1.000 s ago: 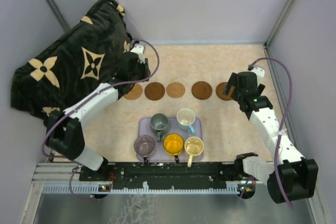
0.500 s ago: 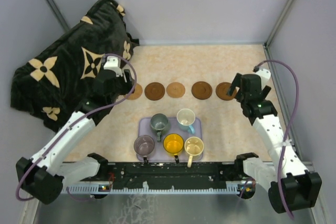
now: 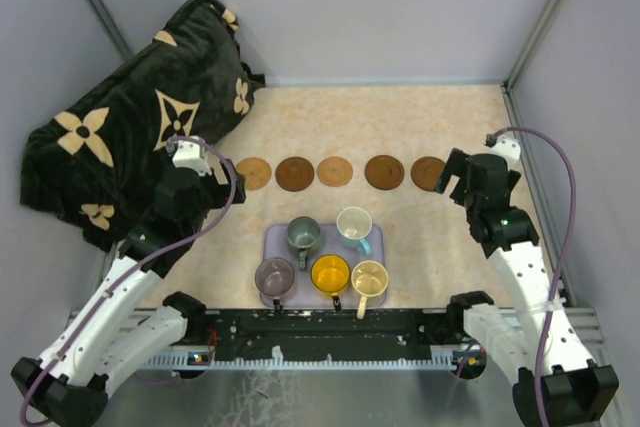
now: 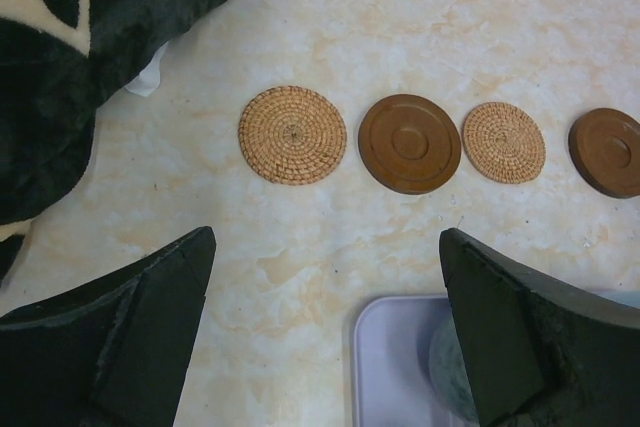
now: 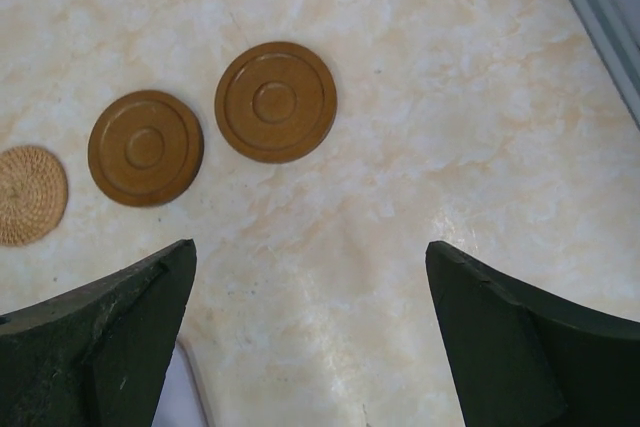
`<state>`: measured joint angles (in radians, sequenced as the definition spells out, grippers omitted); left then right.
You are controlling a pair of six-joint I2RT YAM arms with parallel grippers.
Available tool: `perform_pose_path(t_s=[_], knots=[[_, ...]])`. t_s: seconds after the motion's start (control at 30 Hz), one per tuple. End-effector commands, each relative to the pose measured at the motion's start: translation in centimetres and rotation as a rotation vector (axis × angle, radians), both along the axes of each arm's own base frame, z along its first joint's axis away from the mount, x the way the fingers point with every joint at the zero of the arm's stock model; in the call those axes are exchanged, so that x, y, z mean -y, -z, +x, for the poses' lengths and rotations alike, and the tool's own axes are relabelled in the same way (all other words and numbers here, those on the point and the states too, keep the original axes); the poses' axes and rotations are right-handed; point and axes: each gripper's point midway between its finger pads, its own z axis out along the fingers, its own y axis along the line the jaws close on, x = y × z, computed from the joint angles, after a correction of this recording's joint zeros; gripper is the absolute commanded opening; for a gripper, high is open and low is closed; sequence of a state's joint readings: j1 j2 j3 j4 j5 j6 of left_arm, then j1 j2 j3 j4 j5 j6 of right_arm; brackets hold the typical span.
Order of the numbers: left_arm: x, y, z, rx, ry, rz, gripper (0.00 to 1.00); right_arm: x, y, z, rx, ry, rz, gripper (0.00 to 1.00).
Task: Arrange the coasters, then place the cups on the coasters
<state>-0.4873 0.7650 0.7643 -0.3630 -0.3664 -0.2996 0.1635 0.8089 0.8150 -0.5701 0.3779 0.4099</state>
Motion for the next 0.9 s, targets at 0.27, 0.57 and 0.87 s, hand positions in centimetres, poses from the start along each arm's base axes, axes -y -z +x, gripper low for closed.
perform_pose_path(t_s=[0.27, 0.57, 0.87], knots=[[-0.3, 0.6, -0.8, -0.034, -0.019, -0.031, 0.99, -5.2, -2.5, -4.8, -0.011, -0.22, 0.096, 0.99], [-0.2, 0.1, -0.7, -0.021, -0.025, -0.053, 0.99, -11.3, -1.9, -7.0, -0.07, -0.397, 0.192, 0.99], [-0.1, 0.6, -0.4, -0.045, -0.02, -0.022, 0.99, -16.7, 1.8, -7.7, -0.198, -0.427, -0.084, 0.99]])
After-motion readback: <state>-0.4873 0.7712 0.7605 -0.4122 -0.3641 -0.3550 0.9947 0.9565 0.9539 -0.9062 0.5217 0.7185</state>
